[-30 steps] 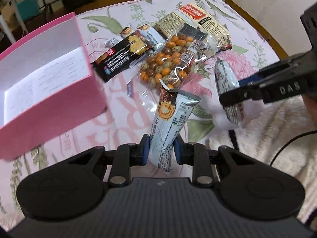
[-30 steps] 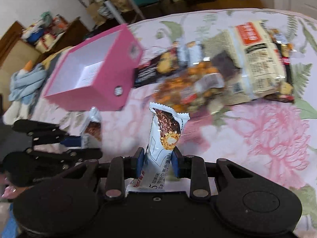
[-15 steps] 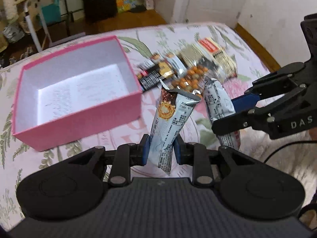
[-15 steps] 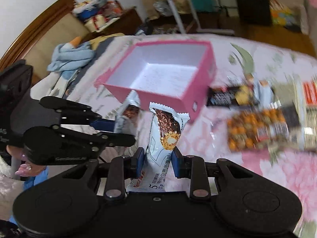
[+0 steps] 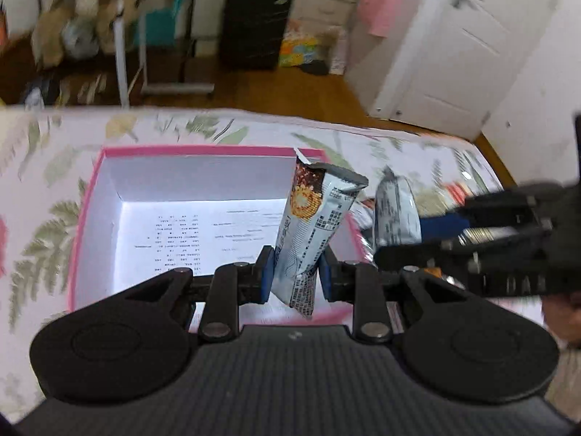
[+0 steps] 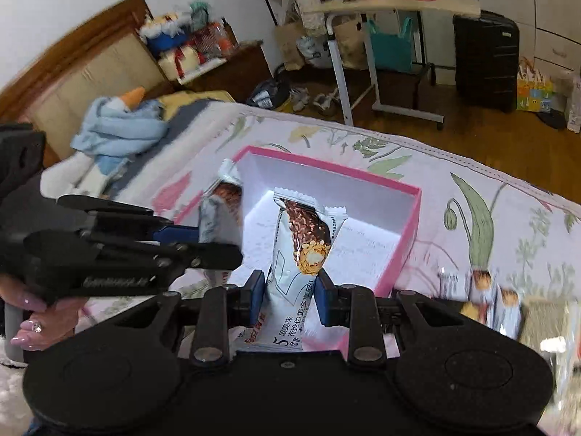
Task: Organize snacks
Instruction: 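Carry the white bars into the pink box and open the right gripper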
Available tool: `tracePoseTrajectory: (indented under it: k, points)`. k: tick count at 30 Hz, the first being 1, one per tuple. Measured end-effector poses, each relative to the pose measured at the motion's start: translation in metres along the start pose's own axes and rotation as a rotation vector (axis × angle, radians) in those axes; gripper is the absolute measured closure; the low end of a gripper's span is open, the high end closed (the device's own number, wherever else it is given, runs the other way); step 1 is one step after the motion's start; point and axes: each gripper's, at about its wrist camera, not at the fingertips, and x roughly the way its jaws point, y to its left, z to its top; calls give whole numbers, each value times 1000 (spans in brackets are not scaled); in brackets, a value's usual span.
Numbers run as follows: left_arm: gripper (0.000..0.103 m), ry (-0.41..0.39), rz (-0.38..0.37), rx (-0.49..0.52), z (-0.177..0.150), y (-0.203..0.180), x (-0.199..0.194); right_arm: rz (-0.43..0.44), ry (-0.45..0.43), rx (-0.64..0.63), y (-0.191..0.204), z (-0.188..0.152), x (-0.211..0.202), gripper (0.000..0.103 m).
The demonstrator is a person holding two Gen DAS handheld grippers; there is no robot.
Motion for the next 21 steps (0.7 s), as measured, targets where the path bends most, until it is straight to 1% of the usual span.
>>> tracePoseTrajectory:
  k: [2,3,7,10,13,16,19,21]
  points:
    - [78,37,-3,-62,14,22,28,-18,33,-24,-1,13,27,69]
    - [78,64,-2,-96,21,33,44,-42,48,-42,-2,18,42,69]
    - [79,153,-12,-222,29,66,96,-153,121,-110,-6,33,96,69]
    - [79,194,15,-250,28,77,124,-193,204,-204,-4,39,130,70]
    - [79,219,1,-298,25,87,143,-232,270,-280,-2,43,156,70]
    - [79,227,-9,-317,21,92,152,-267,287,-313,-4,44,171,70]
    - [79,237,-17,-317,20,91,161,-268,288,-325,-6,45,180,68]
    - [78,252,-20,-345,21,92,169,-283,287,-331,-7,43,184,68]
